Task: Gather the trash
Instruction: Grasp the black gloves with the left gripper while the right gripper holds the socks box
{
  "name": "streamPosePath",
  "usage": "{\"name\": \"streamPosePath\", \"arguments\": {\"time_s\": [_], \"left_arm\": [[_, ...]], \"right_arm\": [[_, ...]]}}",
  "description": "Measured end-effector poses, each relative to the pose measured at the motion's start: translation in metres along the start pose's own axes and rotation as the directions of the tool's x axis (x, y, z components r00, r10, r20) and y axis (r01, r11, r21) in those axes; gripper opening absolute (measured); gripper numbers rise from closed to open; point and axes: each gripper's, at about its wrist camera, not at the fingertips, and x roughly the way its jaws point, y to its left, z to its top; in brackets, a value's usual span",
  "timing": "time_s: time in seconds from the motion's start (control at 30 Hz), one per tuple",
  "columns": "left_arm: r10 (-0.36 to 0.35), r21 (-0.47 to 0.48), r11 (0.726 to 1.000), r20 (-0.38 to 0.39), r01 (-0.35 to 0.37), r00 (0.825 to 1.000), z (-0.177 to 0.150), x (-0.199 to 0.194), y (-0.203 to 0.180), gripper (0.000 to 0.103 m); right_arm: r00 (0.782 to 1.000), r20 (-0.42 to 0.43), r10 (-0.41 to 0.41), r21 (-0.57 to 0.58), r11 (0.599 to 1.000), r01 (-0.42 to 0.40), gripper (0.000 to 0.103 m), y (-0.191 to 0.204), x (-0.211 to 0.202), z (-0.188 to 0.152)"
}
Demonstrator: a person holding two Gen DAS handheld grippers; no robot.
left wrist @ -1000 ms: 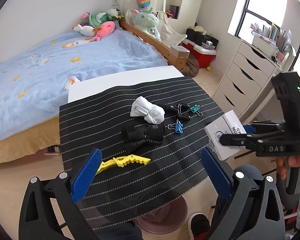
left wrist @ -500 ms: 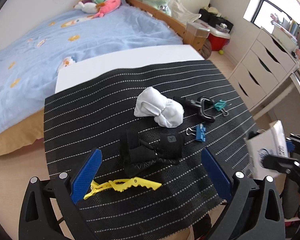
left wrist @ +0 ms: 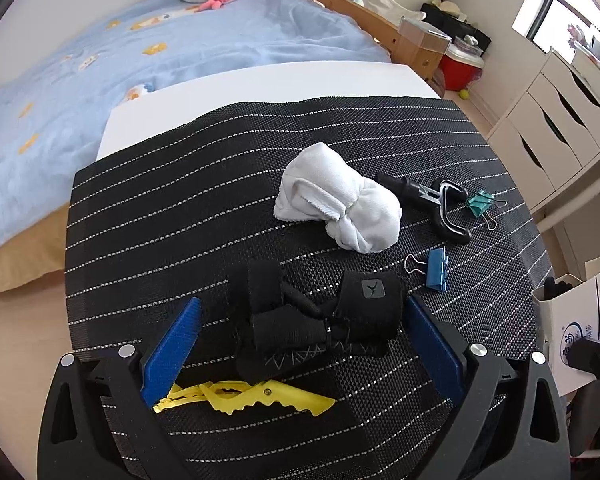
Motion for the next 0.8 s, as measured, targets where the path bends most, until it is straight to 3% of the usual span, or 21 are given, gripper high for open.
{"name": "streamPosePath", "arguments": {"time_s": [0.03, 0.23, 0.8], "left_arm": [[-0.003, 0.002, 1.0, -0.002, 0.003, 1.0, 0.001, 0.001, 0.0, 0.084], [-0.012, 0.023, 1.0, 0.009, 0.012, 1.0, 0.0, -0.002, -0.002, 0.068], [-0.026, 0.048, 0.999, 0.133, 0.019, 0.991, -0.007, -0.051, 0.002, 0.065]], "right_arm": [[1.0, -0.001, 0.0, 0.0, 1.0, 0.0, 0.045, 0.0, 0.001, 0.0], [1.0, -0.004, 0.002, -0.001, 1.0, -0.002, 0.045, 0.0, 0.003, 0.0], [1.0, 0.006, -0.01, -0.031, 0.999, 0.01, 0.045, 0.008, 0.0, 0.002]]}}
